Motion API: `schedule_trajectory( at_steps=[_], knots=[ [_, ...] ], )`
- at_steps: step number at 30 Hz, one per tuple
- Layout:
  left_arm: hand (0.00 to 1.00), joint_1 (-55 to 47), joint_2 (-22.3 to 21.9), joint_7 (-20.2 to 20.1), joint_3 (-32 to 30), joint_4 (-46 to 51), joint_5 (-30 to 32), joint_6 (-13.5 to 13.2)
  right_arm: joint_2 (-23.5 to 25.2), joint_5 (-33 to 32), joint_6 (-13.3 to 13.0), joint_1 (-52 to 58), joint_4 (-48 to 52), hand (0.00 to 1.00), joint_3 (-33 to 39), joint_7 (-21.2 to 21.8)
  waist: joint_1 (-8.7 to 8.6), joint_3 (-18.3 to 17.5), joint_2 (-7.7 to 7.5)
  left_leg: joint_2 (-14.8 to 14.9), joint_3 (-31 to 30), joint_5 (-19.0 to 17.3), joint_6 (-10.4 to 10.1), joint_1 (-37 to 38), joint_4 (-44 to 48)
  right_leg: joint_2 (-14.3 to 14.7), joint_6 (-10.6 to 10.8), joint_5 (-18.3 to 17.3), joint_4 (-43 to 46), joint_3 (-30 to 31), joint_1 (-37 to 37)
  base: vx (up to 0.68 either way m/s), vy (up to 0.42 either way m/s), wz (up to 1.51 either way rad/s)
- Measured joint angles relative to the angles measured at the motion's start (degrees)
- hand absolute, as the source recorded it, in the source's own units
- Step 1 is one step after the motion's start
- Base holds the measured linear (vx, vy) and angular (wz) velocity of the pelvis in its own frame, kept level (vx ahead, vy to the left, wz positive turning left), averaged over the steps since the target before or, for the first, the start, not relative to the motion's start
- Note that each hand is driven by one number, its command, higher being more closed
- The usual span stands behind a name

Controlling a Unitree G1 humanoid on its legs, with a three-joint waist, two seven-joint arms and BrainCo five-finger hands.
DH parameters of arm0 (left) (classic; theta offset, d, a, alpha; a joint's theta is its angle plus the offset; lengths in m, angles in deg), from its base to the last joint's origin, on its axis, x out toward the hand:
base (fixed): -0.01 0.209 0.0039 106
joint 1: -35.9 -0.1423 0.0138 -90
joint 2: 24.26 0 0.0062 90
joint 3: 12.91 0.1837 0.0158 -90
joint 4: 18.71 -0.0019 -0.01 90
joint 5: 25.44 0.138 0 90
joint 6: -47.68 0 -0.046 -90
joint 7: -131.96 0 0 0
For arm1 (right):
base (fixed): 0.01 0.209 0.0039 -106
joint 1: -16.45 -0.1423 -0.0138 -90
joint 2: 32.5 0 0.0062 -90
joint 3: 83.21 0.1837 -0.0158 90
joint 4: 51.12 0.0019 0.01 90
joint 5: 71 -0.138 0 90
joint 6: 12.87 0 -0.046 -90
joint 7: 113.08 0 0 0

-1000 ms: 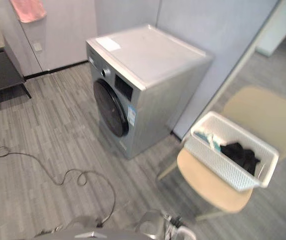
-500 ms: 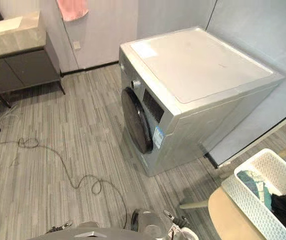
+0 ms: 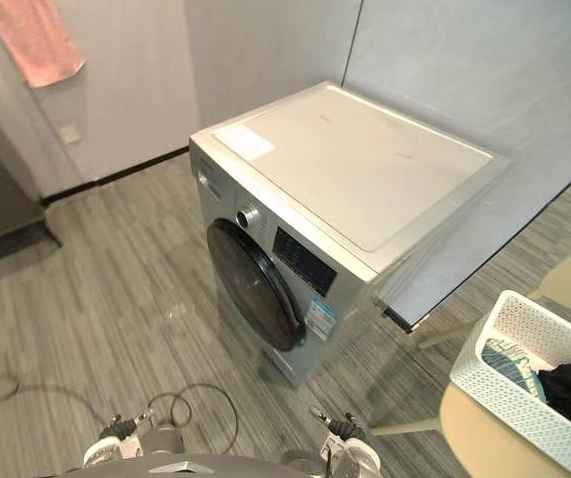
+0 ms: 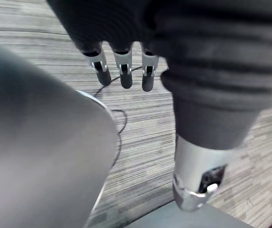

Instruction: Pick up the laundry basket with both hands and put the clothes into the washing machine.

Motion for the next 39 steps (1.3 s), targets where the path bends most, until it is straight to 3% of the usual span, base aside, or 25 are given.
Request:
schedule_trajectory(
  at_steps=[1,4,7,9,10,11,12,13,14,15,17,18,23,24,27,33,39],
  knots=[
    [0.0,0.4,0.9,0.0,0.2,-1.7,0.9,0.0,0.7,0.0,0.1,-0.4,0.4,0.0,-2.9,0.1,0.33,-0.7,-0.99,-0.8,1.9,-0.9,0.9,1.0,-0.2,-0.9,0.0,3.0,-0.1,1.1,-1.2,0.21,0.427,-0.69],
    [0.0,1.3,1.0,0.0,1.2,-3.0,1.8,0.5,0.5,0.1,0.0,-0.3,4.5,0.0,-6.8,0.4,0.76,-0.7,-1.03,-2.4,6.7,-1.3,2.9,3.7,-2.7,-2.3,0.0,9.1,0.8,3.3,-3.8,0.15,0.352,-0.6],
    [0.0,2.0,1.4,0.1,4.3,-4.5,3.3,1.2,0.3,2.8,0.0,-0.4,9.9,0.0,-12.7,1.8,0.4,-0.4,-0.16,-3.7,11.0,-0.7,4.1,7.6,-6.7,-2.6,-0.5,14.9,5.7,4.8,-8.2,0.08,0.235,-0.6],
    [0.0,2.0,1.5,0.1,5.7,-4.5,4.1,1.3,-0.1,3.7,0.0,0.3,13.6,0.0,-17.6,2.9,-0.16,0.1,-0.1,-4.2,12.5,-0.4,4.5,9.5,-8.4,-2.7,-1.3,17.3,9.1,3.4,-10.7,0.02,0.133,-0.46],
    [0.0,2.0,1.7,0.0,6.3,-4.9,4.0,1.4,-0.9,5.5,0.0,0.4,15.3,0.0,-21.4,3.8,-0.65,0.7,0.64,-4.2,13.4,-0.2,4.8,10.8,-9.6,-2.8,-1.2,18.6,10.2,2.0,-11.5,0.0,0.093,-0.43],
    [0.0,2.0,1.9,0.0,6.6,-5.0,4.0,1.4,-1.4,6.0,0.0,0.4,16.2,0.0,-23.4,4.6,-0.98,0.9,0.89,-4.2,14.0,-0.1,4.9,11.3,-10.3,-2.9,-1.1,18.3,10.3,1.0,-11.9,-0.02,0.035,-0.52],
    [0.0,2.1,2.5,0.0,6.7,-5.4,4.0,1.4,-2.2,6.8,-0.1,0.1,18.1,0.0,-27.2,6.3,-0.97,0.8,0.44,-4.0,15.7,0.7,4.9,12.2,-11.8,-3.0,-1.0,15.1,10.3,-2.0,-12.7,-0.03,-0.061,-0.57],
    [0.0,2.6,3.5,0.0,6.8,-6.6,4.0,1.4,-3.0,7.3,-0.2,-1.2,19.8,0.0,-30.6,7.9,-0.93,1.0,-0.35,-3.9,16.4,1.7,4.5,12.3,-12.8,-1.7,-1.2,11.9,7.9,-5.6,-13.5,-0.04,-0.102,-0.52],
    [0.0,3.0,4.0,-0.2,6.9,-7.0,4.0,1.6,-3.3,7.4,-0.4,-1.6,20.8,0.0,-31.7,8.7,-1.04,1.2,-0.9,-4.0,16.5,2.1,4.3,11.9,-13.1,-0.8,-1.1,11.8,5.0,-6.8,-13.4,-0.04,-0.17,-0.29],
    [0.0,3.5,5.1,-0.8,7.4,-7.5,4.1,1.6,-3.9,7.1,-1.4,-2.2,22.7,0.0,-32.7,10.1,-0.81,1.3,-2.32,-5.8,15.4,2.8,4.0,11.4,-13.5,-0.8,-2.3,11.2,-0.3,-9.2,-12.5,-0.02,-0.155,-0.14],
    [0.0,4.8,4.7,-1.3,7.9,-8.5,4.8,2.0,-6.0,6.6,-1.9,-3.7,25.0,0.0,-33.9,11.3,-1.09,2.0,-1.51,-6.1,11.0,4.0,3.8,10.9,-14.8,-0.2,-1.6,9.8,-4.4,-9.5,-10.4,-0.02,-0.188,0.06],
    [0.0,4.9,3.8,-1.3,7.9,-8.5,5.4,2.2,-8.5,6.2,-2.1,-4.1,27.1,0.0,-35.0,11.6,-1.26,2.7,-0.43,-6.3,7.3,4.8,3.5,11.1,-16.5,0.1,-1.6,9.9,-4.5,-10.1,-10.4,-0.05,-0.162,0.22],
    [0.0,5.0,3.1,-1.0,7.8,-8.5,4.3,2.4,-11.9,3.1,-2.6,-4.3,33.4,0.0,-36.2,11.6,-0.85,2.5,0.45,-5.9,3.4,7.3,2.4,10.1,-20.5,1.3,-2.1,11.4,-8.1,-12.7,-9.9,-0.06,-0.059,0.19],
    [0.0,5.0,3.1,-0.9,7.7,-8.5,2.2,2.5,-11.8,2.8,-3.2,-4.3,34.9,0.0,-36.0,11.5,-1.43,2.7,0.02,-5.9,1.8,7.7,2.6,9.0,-20.8,1.2,-2.0,12.1,-9.3,-14.1,-9.5,-0.06,-0.015,0.5],
    [0.0,5.3,3.7,-0.8,7.7,-8.4,1.3,2.5,-11.8,2.3,-3.6,-4.3,35.8,0.0,-35.4,11.1,-0.77,2.7,-0.68,-6.3,-0.1,9.1,2.7,8.2,-22.7,0.8,-1.9,13.0,-11.3,-16.1,-8.9,-0.01,0.019,0.42],
    [0.0,5.4,3.7,-0.8,7.7,-8.5,1.7,2.6,-11.8,3.0,-3.6,-6.3,35.7,0.0,-34.8,8.8,-0.46,3.2,0.01,-7.5,-0.2,9.9,3.2,8.2,-23.6,-0.1,-1.0,14.8,-13.1,-16.4,-8.2,0.04,0.036,0.03],
    [0.0,5.4,3.7,-0.8,8.0,-8.4,1.7,2.7,-14.6,4.3,-3.4,-12.3,34.0,0.0,-28.7,6.1,-0.75,3.9,1.32,-7.5,-0.1,9.9,3.3,8.2,-24.1,0.2,-0.9,16.0,-15.6,-16.7,-7.3,0.01,0.004,0.0]
  ],
)
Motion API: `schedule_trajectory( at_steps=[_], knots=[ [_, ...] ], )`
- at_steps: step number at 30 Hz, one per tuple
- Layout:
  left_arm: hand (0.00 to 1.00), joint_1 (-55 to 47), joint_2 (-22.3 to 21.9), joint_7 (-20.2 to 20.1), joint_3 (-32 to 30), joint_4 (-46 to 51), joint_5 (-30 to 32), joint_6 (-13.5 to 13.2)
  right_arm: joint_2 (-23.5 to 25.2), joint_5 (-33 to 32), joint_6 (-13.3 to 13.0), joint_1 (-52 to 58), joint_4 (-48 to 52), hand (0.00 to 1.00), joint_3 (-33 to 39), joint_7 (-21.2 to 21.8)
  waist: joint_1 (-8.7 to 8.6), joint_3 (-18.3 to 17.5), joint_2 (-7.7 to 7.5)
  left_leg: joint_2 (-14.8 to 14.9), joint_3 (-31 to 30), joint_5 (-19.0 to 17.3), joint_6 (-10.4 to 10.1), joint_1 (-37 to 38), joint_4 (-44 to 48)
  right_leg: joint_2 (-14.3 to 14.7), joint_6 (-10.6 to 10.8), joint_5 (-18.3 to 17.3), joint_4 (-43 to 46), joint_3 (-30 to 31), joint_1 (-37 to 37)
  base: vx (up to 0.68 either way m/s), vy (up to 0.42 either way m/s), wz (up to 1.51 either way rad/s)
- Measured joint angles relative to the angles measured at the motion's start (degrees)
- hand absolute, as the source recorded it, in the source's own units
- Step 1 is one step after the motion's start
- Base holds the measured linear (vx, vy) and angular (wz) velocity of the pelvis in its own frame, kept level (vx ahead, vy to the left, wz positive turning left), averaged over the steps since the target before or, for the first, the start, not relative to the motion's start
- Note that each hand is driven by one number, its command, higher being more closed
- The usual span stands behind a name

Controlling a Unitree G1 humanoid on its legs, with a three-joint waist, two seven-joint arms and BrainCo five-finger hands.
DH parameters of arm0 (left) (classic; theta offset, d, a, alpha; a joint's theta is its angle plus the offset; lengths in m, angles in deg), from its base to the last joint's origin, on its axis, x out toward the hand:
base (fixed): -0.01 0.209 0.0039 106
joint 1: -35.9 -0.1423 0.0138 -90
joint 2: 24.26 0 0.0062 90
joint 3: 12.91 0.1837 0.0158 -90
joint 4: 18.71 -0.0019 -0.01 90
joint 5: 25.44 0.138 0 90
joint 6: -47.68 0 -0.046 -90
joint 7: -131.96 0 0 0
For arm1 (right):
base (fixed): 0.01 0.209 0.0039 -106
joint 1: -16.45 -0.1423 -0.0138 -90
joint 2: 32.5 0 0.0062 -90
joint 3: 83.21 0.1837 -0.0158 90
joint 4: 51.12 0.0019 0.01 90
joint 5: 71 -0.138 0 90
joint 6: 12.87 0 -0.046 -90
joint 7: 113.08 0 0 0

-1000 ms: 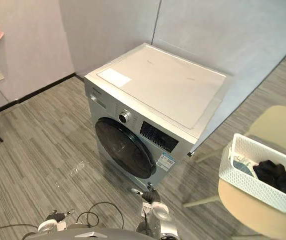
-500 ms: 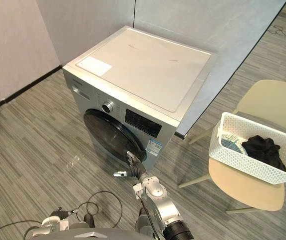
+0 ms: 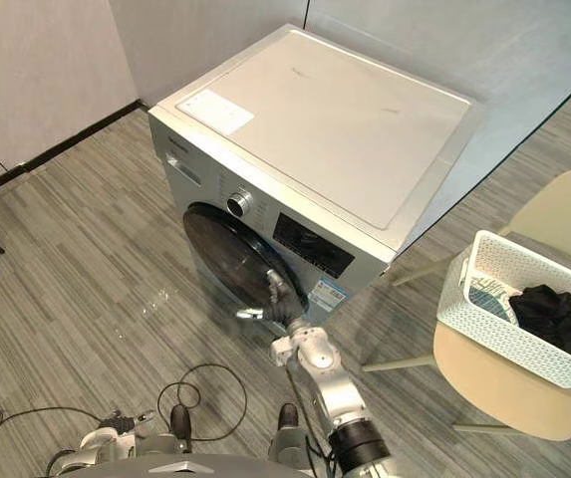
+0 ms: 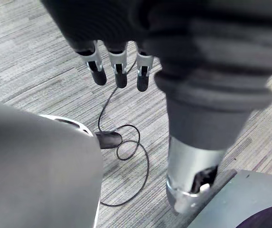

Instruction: Pick up the laundry basket with both hands and put the clothes into the washing machine.

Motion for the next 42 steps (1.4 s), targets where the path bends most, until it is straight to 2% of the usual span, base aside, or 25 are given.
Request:
schedule_trajectory(
  at_steps=[4,5,6,10,15,18,22,24,28,31,34,37,38,40,42],
  knots=[
    [0.0,0.1,0.0,0.0,1.9,0.3,0.0,0.0,-2.8,3.5,1.1,-5.6,-3.9,0.0,3.5,-2.1,-0.08,0.9,1.6,-0.2,0.0,0.2,0.2,-0.3,-0.1,0.0,0.1,0.8,-1.4,-0.1,0.3,0.0,0.0,0.0],
    [0.0,0.1,-0.1,0.0,3.2,0.7,0.0,0.0,-4.2,3.6,1.3,-7.4,-5.3,0.0,4.4,-2.2,-0.09,1.6,2.73,-0.3,0.0,0.4,0.3,-0.7,-0.3,0.0,0.1,1.3,-1.9,-0.2,0.0,0.0,0.0,0.0],
    [0.0,0.2,-0.1,0.0,3.6,1.0,0.0,-0.1,-4.4,3.6,1.4,-7.5,-5.3,0.0,4.4,-2.2,-0.04,1.8,3.09,-0.4,0.0,0.5,0.4,-0.9,-0.3,0.0,0.2,1.5,-2.0,-0.2,-0.2,0.0,0.0,0.0],
    [0.0,0.2,-0.2,0.1,4.5,1.7,-0.1,-0.1,-4.4,3.6,2.4,-9.5,-6.0,0.0,4.5,-3.6,0.0,3.2,5.07,-0.6,-0.1,1.1,0.6,-2.6,-0.4,-0.2,0.1,2.2,-2.1,-0.2,-1.8,-0.02,0.008,0.0],
    [0.0,0.8,-0.2,1.0,6.2,2.4,-1.1,-0.2,-4.6,3.5,3.2,-17.5,-14.4,0.0,6.8,-5.0,-0.2,6.6,7.25,-1.4,-0.3,2.6,1.3,-6.2,-0.4,-0.9,0.3,3.7,-2.4,-0.1,-5.2,-0.07,0.036,0.0],
    [0.0,1.1,0.0,1.3,6.7,2.5,-2.3,-0.3,-4.7,3.4,3.0,-20.0,-16.6,0.0,6.9,-6.1,-0.62,8.2,7.76,-1.5,-0.6,3.4,1.6,-7.6,-0.4,-1.0,0.2,5.0,-3.5,-0.3,-6.0,-0.07,0.029,0.03],
    [0.0,1.6,-0.4,2.3,8.6,3.9,-4.1,-0.7,-4.5,2.8,3.6,-26.7,-24.1,0.0,6.8,-6.7,0.06,9.8,9.52,-1.7,-1.1,4.1,1.2,-9.7,-0.8,-1.1,-0.1,5.9,-4.6,-0.8,-7.4,-0.07,0.029,0.05],
    [0.0,1.9,-0.6,2.3,8.8,4.2,-4.9,-0.8,-4.1,2.6,3.7,-27.8,-25.5,0.0,6.6,-7.4,0.32,10.3,9.94,-1.6,-1.8,4.9,1.3,-10.1,-1.4,-1.0,0.0,6.6,-4.7,-1.6,-7.6,-0.02,0.014,0.12],
    [0.0,2.1,-0.7,2.5,8.8,4.2,-5.8,-0.8,-2.2,2.6,4.6,-26.6,-24.5,0.0,2.7,-7.8,0.36,10.5,9.81,-1.6,-2.9,5.3,1.6,-10.0,-1.3,-1.0,0.0,6.7,-4.4,-2.4,-7.0,0.03,0.012,0.15],
    [0.0,2.1,-0.8,2.5,8.3,4.1,-6.2,-0.7,-0.8,2.6,4.7,-21.4,-18.9,0.0,-4.2,-7.6,0.36,10.6,9.1,-1.4,-3.2,5.2,1.3,-8.1,-1.4,-0.9,0.1,6.3,-4.5,-3.1,-4.7,0.05,0.003,0.09],
    [0.0,2.1,-0.7,2.6,6.9,3.9,-6.0,-0.3,0.8,2.3,4.6,-16.6,-14.1,0.0,-14.9,-4.1,0.14,10.2,7.45,-1.0,-3.2,4.7,0.9,-6.2,-1.4,-0.5,0.0,5.4,-4.5,-3.2,-2.7,0.04,-0.006,0.02],
    [0.0,2.1,-0.5,2.6,4.9,3.3,-3.1,-0.1,4.5,-1.4,4.5,-13.8,-13.3,0.0,-27.9,2.7,0.37,8.5,4.87,-0.4,-3.3,4.2,0.4,-4.5,-1.5,0.1,-0.2,4.8,-4.7,-3.3,-0.8,0.03,-0.014,0.04],
    [0.0,2.1,-0.5,2.6,4.7,3.3,-2.8,-0.1,5.3,-2.0,4.5,-13.3,-12.9,0.0,-29.6,3.7,0.46,8.2,4.42,-0.3,-3.4,4.1,0.4,-4.3,-1.5,0.1,-0.2,4.7,-4.8,-3.3,-0.5,0.02,-0.007,0.11],
    [0.0,2.1,-0.3,2.5,3.8,2.8,-2.0,-0.1,7.4,-7.8,4.5,-12.2,-10.5,0.0,-34.7,8.7,0.58,6.7,2.76,-0.3,-4.1,4.0,0.2,-4.0,-1.5,0.2,-0.2,4.5,-5.1,-4.1,0.4,0.02,0.004,0.18],
    [0.0,2.1,-0.2,2.5,3.0,2.4,-2.0,-0.1,8.8,-12.8,4.4,-11.6,-9.3,0.0,-35.7,10.6,0.99,5.8,1.67,-0.3,-4.3,3.9,0.3,-3.4,-1.7,0.2,-0.2,4.5,-5.6,-4.5,1.6,0.01,0.007,0.16]
  ],
)
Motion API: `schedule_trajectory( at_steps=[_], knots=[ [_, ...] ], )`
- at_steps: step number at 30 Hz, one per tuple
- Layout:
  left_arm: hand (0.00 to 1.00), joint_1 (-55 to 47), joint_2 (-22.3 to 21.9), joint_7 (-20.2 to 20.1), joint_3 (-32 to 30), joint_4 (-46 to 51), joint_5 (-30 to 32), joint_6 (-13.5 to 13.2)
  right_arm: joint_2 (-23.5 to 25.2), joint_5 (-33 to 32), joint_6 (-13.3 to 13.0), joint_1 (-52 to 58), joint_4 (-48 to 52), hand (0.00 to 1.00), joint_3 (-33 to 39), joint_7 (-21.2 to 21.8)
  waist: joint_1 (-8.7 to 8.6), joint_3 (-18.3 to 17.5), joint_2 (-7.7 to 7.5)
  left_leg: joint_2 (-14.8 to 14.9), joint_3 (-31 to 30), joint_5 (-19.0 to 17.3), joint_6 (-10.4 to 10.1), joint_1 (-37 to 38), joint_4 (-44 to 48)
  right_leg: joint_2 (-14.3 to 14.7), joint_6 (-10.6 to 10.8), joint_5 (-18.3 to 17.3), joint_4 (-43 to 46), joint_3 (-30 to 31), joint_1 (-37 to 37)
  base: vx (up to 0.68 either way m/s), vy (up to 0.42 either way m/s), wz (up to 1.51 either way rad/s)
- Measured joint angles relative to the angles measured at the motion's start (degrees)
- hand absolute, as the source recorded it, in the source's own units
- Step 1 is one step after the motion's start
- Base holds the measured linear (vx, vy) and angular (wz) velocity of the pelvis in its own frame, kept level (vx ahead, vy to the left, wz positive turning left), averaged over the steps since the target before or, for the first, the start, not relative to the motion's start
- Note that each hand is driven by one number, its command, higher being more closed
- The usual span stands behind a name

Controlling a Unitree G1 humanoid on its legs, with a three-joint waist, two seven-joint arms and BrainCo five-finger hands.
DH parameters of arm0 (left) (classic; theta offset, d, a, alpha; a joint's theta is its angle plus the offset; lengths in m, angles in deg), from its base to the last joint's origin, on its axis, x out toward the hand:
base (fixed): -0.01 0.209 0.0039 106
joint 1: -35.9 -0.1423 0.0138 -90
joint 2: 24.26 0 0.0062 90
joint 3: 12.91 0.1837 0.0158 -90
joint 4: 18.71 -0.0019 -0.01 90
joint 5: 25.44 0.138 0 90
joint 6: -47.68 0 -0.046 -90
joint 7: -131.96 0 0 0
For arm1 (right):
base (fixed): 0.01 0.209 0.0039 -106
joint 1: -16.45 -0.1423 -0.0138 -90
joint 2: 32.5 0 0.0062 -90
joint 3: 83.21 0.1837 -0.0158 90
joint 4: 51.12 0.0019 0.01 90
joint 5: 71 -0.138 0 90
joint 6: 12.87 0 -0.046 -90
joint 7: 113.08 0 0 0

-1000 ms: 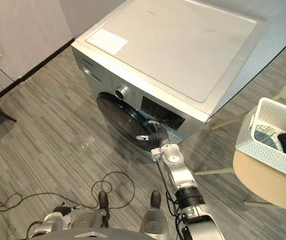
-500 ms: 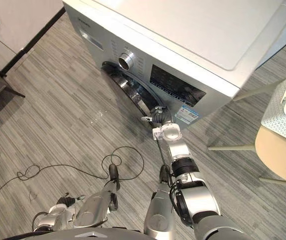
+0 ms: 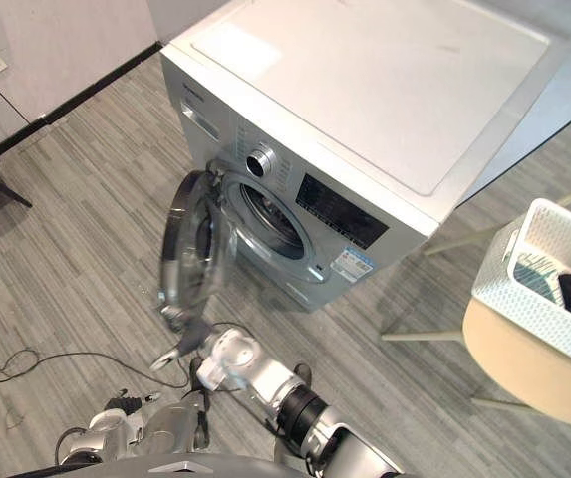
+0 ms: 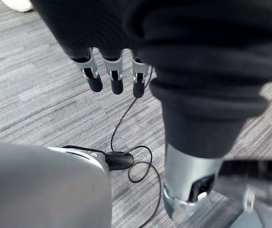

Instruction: Pick up the laundry basket with both hands and put the clothes into the washing machine.

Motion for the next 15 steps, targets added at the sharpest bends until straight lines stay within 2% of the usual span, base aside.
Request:
schedule_trajectory(
  at_steps=[4,7,10,11,13,15],
  knots=[
    [0.0,-0.6,0.1,0.1,-2.7,-0.4,0.0,0.1,0.4,-4.9,-1.4,0.9,1.3,0.0,2.4,-0.2,0.58,-2.0,-1.67,0.0,0.0,-0.4,-0.2,0.7,-0.2,0.0,-0.4,-0.3,-0.3,-0.2,1.0,0.0,0.004,0.05],
    [0.0,-0.6,0.1,0.0,-5.0,-0.8,0.4,0.2,-0.4,-5.0,-3.2,3.0,2.5,0.0,7.9,-1.6,0.58,-2.4,-2.06,0.0,0.4,-0.5,0.0,0.9,-0.2,0.1,-0.1,-0.6,-0.3,0.2,1.0,-0.01,0.008,-0.04],
    [0.0,-0.4,0.1,-0.1,-5.6,-1.3,2.1,1.1,-2.5,-4.9,-3.8,6.2,3.1,0.0,11.0,-3.1,0.5,-3.2,-2.31,0.1,1.4,-0.7,-0.1,1.1,-0.2,0.3,-0.2,-0.6,-0.6,1.5,0.8,0.01,0.005,-0.16],
    [0.0,-0.4,0.2,-0.2,-5.5,-1.3,2.6,2.2,-4.2,-4.7,-4.0,10.0,4.7,0.0,13.0,-3.2,-0.06,-3.7,-2.59,0.2,1.9,-0.9,-0.2,1.2,-0.2,0.4,-0.2,-0.5,-0.9,2.2,0.6,0.04,-0.002,-0.22],
    [0.0,-0.3,0.2,-0.2,-5.4,-1.4,2.6,2.6,-5.0,-4.3,-4.2,13.9,4.7,0.0,16.0,-3.1,-0.45,-4.0,-3.1,0.4,3.0,-1.2,-0.3,1.4,-0.2,0.7,-0.2,-0.5,-1.1,3.3,0.2,0.04,-0.006,-0.33],
    [0.0,0.5,0.6,-0.2,-4.2,-1.3,2.6,2.8,-6.0,-2.3,-3.9,20.6,4.8,0.0,22.6,-3.9,-0.95,-4.5,-3.87,0.7,4.6,-1.5,-0.4,1.1,-0.2,1.2,-0.7,0.2,-1.2,5.4,-1.4,0.05,-0.012,-0.47]
  ],
)
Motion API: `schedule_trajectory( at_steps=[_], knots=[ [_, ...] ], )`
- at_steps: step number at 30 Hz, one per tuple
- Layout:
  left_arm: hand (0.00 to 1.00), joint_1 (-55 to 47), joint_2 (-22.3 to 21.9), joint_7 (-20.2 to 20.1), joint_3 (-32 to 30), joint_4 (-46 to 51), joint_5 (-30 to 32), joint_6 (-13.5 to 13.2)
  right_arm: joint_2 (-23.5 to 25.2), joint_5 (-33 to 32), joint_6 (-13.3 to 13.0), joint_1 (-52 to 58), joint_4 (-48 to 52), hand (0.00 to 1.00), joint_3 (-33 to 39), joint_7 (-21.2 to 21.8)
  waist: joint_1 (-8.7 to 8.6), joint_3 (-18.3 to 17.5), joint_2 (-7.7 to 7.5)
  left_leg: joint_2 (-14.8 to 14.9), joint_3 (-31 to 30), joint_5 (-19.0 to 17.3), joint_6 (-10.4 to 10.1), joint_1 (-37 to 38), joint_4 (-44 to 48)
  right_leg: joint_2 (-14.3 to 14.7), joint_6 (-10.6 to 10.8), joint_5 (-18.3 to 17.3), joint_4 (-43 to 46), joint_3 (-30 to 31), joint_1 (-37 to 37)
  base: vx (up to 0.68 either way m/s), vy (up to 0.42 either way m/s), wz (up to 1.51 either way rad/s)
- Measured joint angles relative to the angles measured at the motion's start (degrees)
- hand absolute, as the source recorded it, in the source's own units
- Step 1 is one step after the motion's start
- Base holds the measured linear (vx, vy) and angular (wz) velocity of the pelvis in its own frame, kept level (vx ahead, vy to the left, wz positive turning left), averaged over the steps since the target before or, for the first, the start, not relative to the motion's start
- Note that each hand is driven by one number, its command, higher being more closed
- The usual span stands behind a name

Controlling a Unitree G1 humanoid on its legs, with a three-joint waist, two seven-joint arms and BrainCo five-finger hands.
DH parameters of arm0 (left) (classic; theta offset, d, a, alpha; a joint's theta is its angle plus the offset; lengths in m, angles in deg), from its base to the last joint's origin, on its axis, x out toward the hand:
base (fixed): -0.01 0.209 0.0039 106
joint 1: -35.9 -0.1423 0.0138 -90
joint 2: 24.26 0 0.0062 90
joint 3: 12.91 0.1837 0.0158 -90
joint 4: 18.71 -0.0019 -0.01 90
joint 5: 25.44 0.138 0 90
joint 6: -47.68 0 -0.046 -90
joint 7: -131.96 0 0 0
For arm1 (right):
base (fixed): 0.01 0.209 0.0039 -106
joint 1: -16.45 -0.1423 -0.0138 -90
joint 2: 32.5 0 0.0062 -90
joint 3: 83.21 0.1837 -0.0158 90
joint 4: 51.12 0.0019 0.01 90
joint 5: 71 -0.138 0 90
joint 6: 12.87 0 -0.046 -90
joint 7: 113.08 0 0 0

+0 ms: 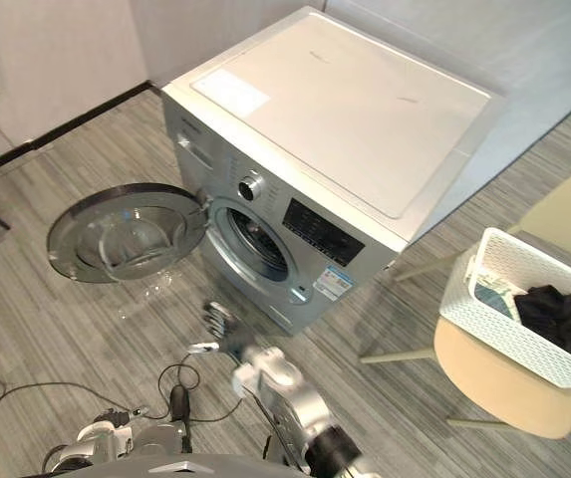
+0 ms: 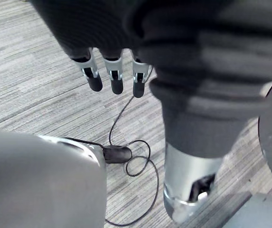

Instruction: Pick up the laundry basket with both hands and put the clothes into the washing machine.

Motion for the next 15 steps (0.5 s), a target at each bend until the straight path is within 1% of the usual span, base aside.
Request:
schedule_trajectory(
  at_steps=[1,2,4,5,7,8,9,11,12,13,15],
  knots=[
    [0.0,0.3,0.0,0.0,0.2,0.0,0.0,0.3,-0.1,0.6,0.2,1.4,0.0,0.0,1.5,-0.3,-0.34,0.0,-0.08,0.1,0.2,0.0,0.0,0.0,0.0,0.1,0.0,0.1,-0.1,0.4,-0.2,0.06,-0.012,-0.43],
    [0.0,1.1,0.0,0.0,1.0,0.1,-0.1,0.6,-1.0,2.1,0.7,4.1,0.0,0.0,4.8,-0.8,-0.79,-0.1,-0.24,0.3,1.5,-0.1,0.1,0.0,0.0,0.3,0.4,0.6,-0.2,1.2,-0.8,0.05,-0.011,-0.36],
    [0.0,3.0,0.3,0.1,0.9,1.6,-1.0,0.6,-1.2,3.1,1.9,7.5,0.0,0.0,10.9,-1.6,-1.52,0.0,-0.34,0.7,3.1,-0.3,-0.1,-0.2,0.2,0.8,0.1,1.1,-0.3,2.9,-2.1,0.05,-0.008,-0.48],
    [0.0,3.8,0.6,0.2,0.7,2.0,-1.7,0.6,-1.3,3.7,2.1,8.3,0.0,0.0,12.4,-1.6,-1.77,0.0,-0.37,0.8,3.4,-0.3,-0.2,-0.3,0.3,1.0,0.1,1.3,-0.3,3.5,-2.4,0.04,-0.011,-0.51],
    [0.0,6.7,2.8,0.9,-0.9,3.8,-4.6,0.2,-1.8,6.5,3.0,9.7,0.0,0.0,16.1,-1.7,-2.44,0.3,-0.78,1.4,5.9,-0.5,-0.5,-0.4,0.3,1.7,-0.2,2.2,-0.4,5.5,-4.1,0.02,-0.014,-0.53],
    [0.0,7.7,3.6,1.4,-1.8,3.8,-6.1,0.0,-1.8,7.1,3.0,9.8,0.0,0.0,16.5,-1.7,-2.61,0.4,-0.98,1.5,6.3,-0.5,-0.5,-0.4,0.3,1.9,-0.3,2.4,-0.5,5.6,-4.3,0.0,-0.019,-0.43],
    [0.0,9.9,5.1,2.2,-3.5,4.0,-8.5,-0.5,-1.8,7.4,3.1,10.1,0.0,0.0,17.1,-1.7,-3.25,0.7,-1.43,1.8,6.7,-0.5,-0.5,-0.8,0.4,2.2,-0.5,2.7,-0.8,5.9,-4.9,-0.02,-0.026,-0.32],
    [0.0,12.9,7.8,3.3,-5.0,5.8,-13.1,-1.2,-1.1,7.4,3.2,10.2,0.0,0.0,17.6,-1.7,-3.22,1.8,-2.58,2.3,7.9,-0.3,-0.8,-1.4,0.4,2.7,-0.8,3.2,-1.1,7.1,-6.1,-0.02,-0.034,-0.29],
    [0.0,13.8,8.4,3.7,-5.4,6.1,-14.3,-1.5,-1.0,7.4,3.2,10.3,0.1,0.0,17.6,-1.7,-3.28,2.3,-2.82,2.3,7.9,-0.2,-0.9,-1.5,0.4,2.8,-0.9,3.4,-1.4,7.1,-6.1,-0.04,-0.033,-0.15],
    [0.0,15.9,9.3,4.6,-5.8,7.3,-17.4,-1.9,-0.9,7.4,3.7,10.8,0.9,0.0,17.6,-1.7,-3.38,3.0,-3.28,2.4,8.1,-0.1,-1.1,-2.2,0.4,2.9,-1.0,3.6,-1.5,7.3,-7.0,-0.03,-0.023,-0.08],
    [0.0,17.0,10.2,5.5,-5.9,8.1,-19.9,-2.7,-0.8,7.3,4.1,11.2,2.5,0.0,17.6,-1.7,-3.31,3.7,-3.77,2.4,8.5,0.1,-1.0,-3.2,0.4,2.8,-1.0,4.1,-1.6,7.8,-8.1,0.0,-0.011,-0.12]
  ],
)
